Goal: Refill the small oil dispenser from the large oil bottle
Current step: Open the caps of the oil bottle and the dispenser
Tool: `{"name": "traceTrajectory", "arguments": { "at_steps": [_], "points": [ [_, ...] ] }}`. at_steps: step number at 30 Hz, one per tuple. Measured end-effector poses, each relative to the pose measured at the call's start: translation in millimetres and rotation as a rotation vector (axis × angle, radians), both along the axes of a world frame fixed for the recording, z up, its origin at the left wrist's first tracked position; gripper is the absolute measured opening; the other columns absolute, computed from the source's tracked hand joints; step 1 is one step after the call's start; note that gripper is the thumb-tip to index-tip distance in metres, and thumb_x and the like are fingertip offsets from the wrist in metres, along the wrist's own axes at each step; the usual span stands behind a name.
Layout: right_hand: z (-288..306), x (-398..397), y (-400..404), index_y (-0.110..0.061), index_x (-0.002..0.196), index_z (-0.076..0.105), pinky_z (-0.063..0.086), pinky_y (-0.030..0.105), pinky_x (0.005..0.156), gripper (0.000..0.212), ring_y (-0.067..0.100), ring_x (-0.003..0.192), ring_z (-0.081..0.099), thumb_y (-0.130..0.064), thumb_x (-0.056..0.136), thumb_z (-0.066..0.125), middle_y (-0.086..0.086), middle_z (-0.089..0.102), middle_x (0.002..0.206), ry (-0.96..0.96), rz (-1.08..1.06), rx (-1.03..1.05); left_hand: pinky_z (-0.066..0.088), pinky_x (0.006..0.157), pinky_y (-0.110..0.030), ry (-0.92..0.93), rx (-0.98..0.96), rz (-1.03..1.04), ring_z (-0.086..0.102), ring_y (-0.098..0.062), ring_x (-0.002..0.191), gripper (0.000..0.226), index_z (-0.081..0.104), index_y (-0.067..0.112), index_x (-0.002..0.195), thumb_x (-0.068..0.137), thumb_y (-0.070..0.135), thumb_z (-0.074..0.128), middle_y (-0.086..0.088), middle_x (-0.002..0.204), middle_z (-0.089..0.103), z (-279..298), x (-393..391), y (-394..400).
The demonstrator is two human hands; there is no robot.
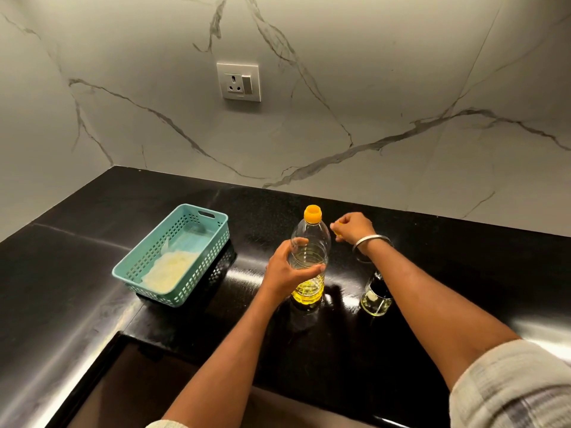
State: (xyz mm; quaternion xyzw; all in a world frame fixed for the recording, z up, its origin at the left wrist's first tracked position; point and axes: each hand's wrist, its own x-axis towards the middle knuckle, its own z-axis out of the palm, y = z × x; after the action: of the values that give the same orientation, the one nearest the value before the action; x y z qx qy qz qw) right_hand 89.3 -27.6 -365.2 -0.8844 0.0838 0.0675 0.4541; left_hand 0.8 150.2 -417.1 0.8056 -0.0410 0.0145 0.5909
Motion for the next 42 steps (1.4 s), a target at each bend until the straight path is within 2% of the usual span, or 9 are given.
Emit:
{"name": "traceTrajectory", "arguments": {
  "at_steps": [5, 9, 13, 20, 23, 26, 29, 35, 42],
  "points": [
    [-35.4, 21.1, 12.5, -0.010, 0.070, 0.065, 0.055, 0.035, 0.082, 0.014, 0.024, 0.075, 0.067, -0.007, 0.084, 0.066, 0.013, 0.068, 0.081, 0.113, 0.062, -0.205, 0.045, 0.081, -0.008, -0.014, -0.005, 0.005, 0.056, 0.009, 0.101, 0.063, 0.057, 0.026, 0.120, 0.065, 0.030, 0.088, 0.011, 0.114, 0.060, -4.0, 2.9, 1.0],
    [-58.0, 26.4, 26.6, -0.004, 0.096, 0.067, 0.052, 0.040, 0.088, 0.020, 0.033, 0.098, 0.064, -0.021, 0.086, 0.062, 0.016, 0.066, 0.104, 0.229, 0.130, -0.352, 0.050, 0.089, -0.021, -0.016, -0.006, -0.003, 0.058, 0.000, 0.106, 0.065, 0.056, 0.029, 0.120, 0.063, 0.033, 0.089, 0.009, 0.116, 0.061, -7.2, 6.4, 2.2],
    [-76.6, 24.8, 32.2, 0.000, 0.109, 0.063, 0.045, 0.031, 0.074, 0.031, 0.033, 0.099, 0.063, -0.023, 0.093, 0.051, 0.020, 0.065, 0.112, 0.274, 0.158, -0.353, 0.050, 0.091, -0.023, -0.043, 0.014, 0.001, 0.057, -0.001, 0.108, 0.065, 0.056, 0.030, 0.120, 0.063, 0.035, 0.088, 0.011, 0.117, 0.060, -8.2, 6.9, 3.3],
    [-74.9, 20.2, 24.4, -0.002, 0.101, 0.064, 0.047, 0.031, 0.071, 0.023, 0.028, 0.084, 0.062, -0.020, 0.086, 0.062, 0.017, 0.066, 0.107, 0.304, 0.121, -0.401, 0.046, 0.089, -0.013, -0.069, 0.004, -0.018, 0.055, 0.002, 0.109, 0.064, 0.056, 0.029, 0.121, 0.065, 0.032, 0.088, 0.010, 0.118, 0.058, -9.1, 6.9, 2.3],
    [-65.2, 17.1, 20.2, -0.003, 0.105, 0.063, 0.049, 0.034, 0.071, 0.025, 0.030, 0.096, 0.065, -0.015, 0.083, 0.066, 0.015, 0.065, 0.107, 0.292, 0.100, -0.455, 0.047, 0.090, -0.018, -0.068, -0.013, -0.027, 0.054, 0.003, 0.109, 0.065, 0.054, 0.032, 0.122, 0.066, 0.033, 0.088, 0.011, 0.119, 0.058, -6.5, 3.9, 1.6],
    [-51.7, 13.3, 16.2, -0.005, 0.106, 0.064, 0.052, 0.033, 0.071, 0.030, 0.031, 0.097, 0.066, -0.010, 0.077, 0.071, 0.015, 0.066, 0.107, 0.289, 0.098, -0.517, 0.046, 0.102, -0.033, -0.076, 0.000, -0.033, 0.050, -0.003, 0.120, 0.078, 0.046, 0.044, 0.126, 0.060, 0.050, 0.086, 0.016, 0.126, 0.051, -6.1, 0.1, 1.2],
    [-41.3, 15.7, 8.3, -0.007, 0.100, 0.068, 0.056, 0.039, 0.082, 0.030, 0.030, 0.092, 0.068, -0.014, 0.072, 0.075, 0.014, 0.069, 0.102, 0.256, 0.102, -0.476, 0.038, 0.107, -0.033, -0.178, 0.095, 0.041, 0.040, -0.012, 0.129, 0.106, 0.031, 0.030, 0.140, 0.053, 0.062, 0.083, 0.006, 0.138, 0.036, -10.1, -10.0, -1.4],
    [-5.1, -6.7, -12.2, -0.010, 0.103, 0.071, 0.054, 0.039, 0.090, 0.026, 0.030, 0.099, 0.066, -0.015, 0.078, 0.073, 0.014, 0.069, 0.107, 0.148, 0.140, -0.437, 0.038, 0.090, -0.055, -0.431, 0.092, 0.393, 0.042, -0.019, 0.098, 0.031, 0.036, 0.023, 0.106, 0.086, 0.038, 0.054, 0.003, 0.105, 0.036, -39.2, -77.8, -32.8],
    [20.5, -48.5, -48.0, -0.012, 0.112, 0.067, 0.050, 0.038, 0.090, 0.040, 0.027, 0.103, 0.061, -0.042, 0.086, 0.063, 0.009, 0.067, 0.113, 0.183, 0.311, -0.610, 0.045, 0.086, -0.048, -0.362, 0.117, 0.083, 0.042, -0.016, 0.092, 0.032, 0.036, 0.029, 0.102, 0.084, 0.018, 0.059, 0.007, 0.100, 0.037, -62.5, -111.3, -98.9]
  ]
}}
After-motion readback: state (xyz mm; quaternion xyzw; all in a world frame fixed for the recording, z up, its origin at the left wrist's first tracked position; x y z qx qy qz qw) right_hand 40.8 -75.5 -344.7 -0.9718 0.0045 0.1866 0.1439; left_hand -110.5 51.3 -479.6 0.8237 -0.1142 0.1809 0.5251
